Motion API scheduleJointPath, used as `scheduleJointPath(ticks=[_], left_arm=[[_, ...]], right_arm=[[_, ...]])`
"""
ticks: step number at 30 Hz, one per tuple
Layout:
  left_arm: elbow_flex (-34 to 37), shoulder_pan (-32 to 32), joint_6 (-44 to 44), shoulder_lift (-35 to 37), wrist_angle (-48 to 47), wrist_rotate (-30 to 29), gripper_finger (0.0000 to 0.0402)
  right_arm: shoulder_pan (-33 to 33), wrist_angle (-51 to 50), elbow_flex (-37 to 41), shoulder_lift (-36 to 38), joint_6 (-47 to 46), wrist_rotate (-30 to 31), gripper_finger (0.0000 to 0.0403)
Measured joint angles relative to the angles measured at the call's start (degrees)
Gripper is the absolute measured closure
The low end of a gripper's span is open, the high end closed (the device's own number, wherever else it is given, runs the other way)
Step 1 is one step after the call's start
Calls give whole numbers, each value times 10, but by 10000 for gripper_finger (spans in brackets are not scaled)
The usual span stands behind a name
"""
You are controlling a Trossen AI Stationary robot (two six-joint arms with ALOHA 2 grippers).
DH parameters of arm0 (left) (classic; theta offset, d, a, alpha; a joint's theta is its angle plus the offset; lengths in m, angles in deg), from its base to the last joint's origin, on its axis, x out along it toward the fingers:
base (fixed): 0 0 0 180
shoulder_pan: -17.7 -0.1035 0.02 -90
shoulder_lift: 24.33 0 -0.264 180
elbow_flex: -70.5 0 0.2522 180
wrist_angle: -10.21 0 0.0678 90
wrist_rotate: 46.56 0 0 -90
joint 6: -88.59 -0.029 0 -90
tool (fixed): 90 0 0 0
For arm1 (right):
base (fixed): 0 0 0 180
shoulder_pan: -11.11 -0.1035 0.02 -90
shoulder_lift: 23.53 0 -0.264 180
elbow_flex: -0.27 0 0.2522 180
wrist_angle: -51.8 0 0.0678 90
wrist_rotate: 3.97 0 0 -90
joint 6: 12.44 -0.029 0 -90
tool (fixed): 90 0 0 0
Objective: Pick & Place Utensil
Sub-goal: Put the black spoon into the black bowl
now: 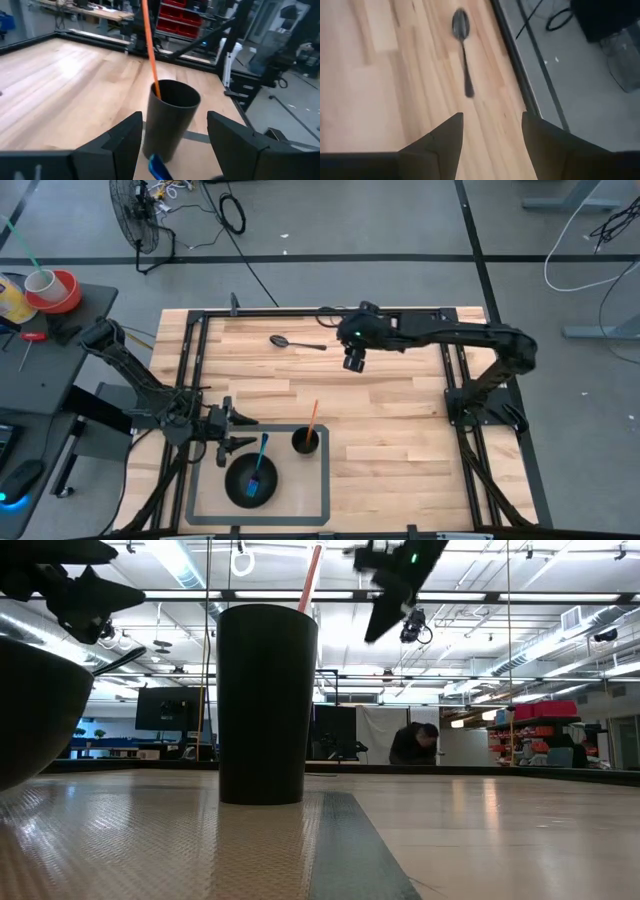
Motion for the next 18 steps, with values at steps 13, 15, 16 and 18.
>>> scheduleJointPath(ticks=[13,15,16,18], left_arm=[[0,0,8,-1,0,-1,175],[0,-5,8,-1,0,-2,175],[0,-9,8,-1,0,-3,175],[0,-17,8,-1,0,-3,175]], right_arm=[[136,428,270,-33,-25,-167,197],[147,438,280,-51,-38,-182,197],[151,441,280,-64,-40,-183,197],[158,444,274,-94,-48,-184,197]])
